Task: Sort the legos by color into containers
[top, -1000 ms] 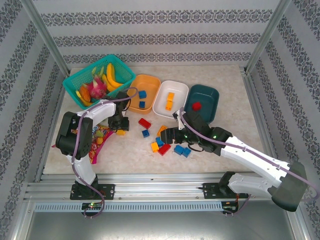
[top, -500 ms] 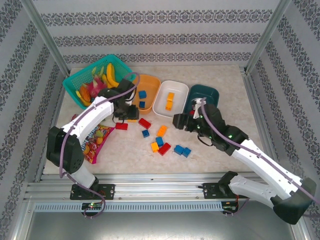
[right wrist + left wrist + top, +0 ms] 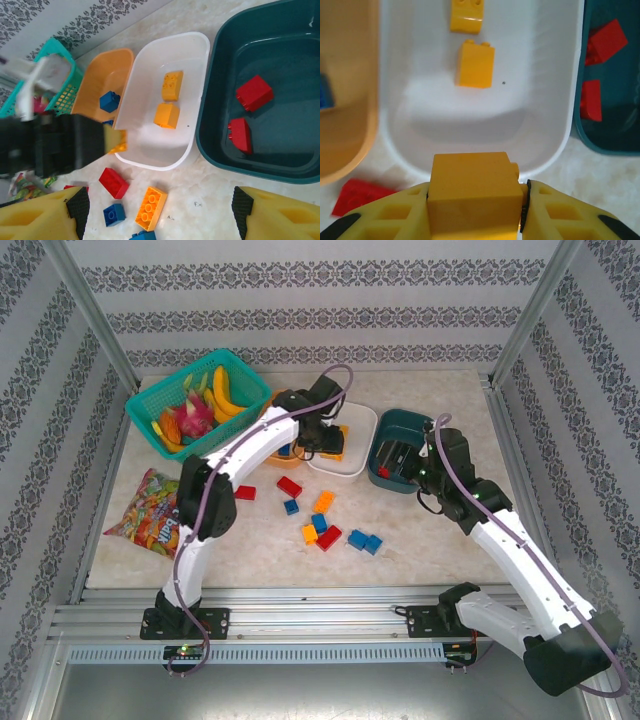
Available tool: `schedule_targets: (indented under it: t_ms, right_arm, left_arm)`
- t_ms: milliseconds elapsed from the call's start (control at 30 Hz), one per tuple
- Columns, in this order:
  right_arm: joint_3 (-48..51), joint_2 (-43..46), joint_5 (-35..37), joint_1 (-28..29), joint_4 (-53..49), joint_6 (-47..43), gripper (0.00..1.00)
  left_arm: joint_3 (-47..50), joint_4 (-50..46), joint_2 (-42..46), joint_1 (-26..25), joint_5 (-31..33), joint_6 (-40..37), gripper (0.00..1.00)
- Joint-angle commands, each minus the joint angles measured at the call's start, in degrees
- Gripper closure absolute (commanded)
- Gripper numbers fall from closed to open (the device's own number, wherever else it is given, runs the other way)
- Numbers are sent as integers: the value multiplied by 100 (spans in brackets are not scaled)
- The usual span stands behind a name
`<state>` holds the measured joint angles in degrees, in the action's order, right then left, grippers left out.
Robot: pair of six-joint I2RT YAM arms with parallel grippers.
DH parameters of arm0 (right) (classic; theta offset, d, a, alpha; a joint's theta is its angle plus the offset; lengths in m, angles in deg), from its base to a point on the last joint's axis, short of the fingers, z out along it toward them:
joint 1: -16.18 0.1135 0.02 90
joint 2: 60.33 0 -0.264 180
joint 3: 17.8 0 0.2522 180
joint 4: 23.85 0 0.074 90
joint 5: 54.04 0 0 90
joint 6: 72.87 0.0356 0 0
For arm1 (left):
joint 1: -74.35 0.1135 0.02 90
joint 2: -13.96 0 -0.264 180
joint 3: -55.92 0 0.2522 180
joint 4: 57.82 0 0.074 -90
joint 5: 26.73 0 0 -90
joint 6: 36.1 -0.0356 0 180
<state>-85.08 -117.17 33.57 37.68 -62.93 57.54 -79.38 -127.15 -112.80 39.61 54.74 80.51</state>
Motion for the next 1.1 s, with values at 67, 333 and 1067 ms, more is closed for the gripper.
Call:
schedule_targets:
  t_ms: [67, 333, 1067]
  right_arm:
    - [-51, 24, -219, -49, -134, 97, 23]
    - [115, 117, -302, -66, -142, 180, 23]
    - [-649, -654, 45, 1065, -788, -912, 23]
  left_arm:
    - [-837, -415, -665, -94, 319, -84, 64]
    - [-801, -621, -1091, -112, 618, -73, 63]
    - [139, -505, 1109, 83, 947, 422, 26]
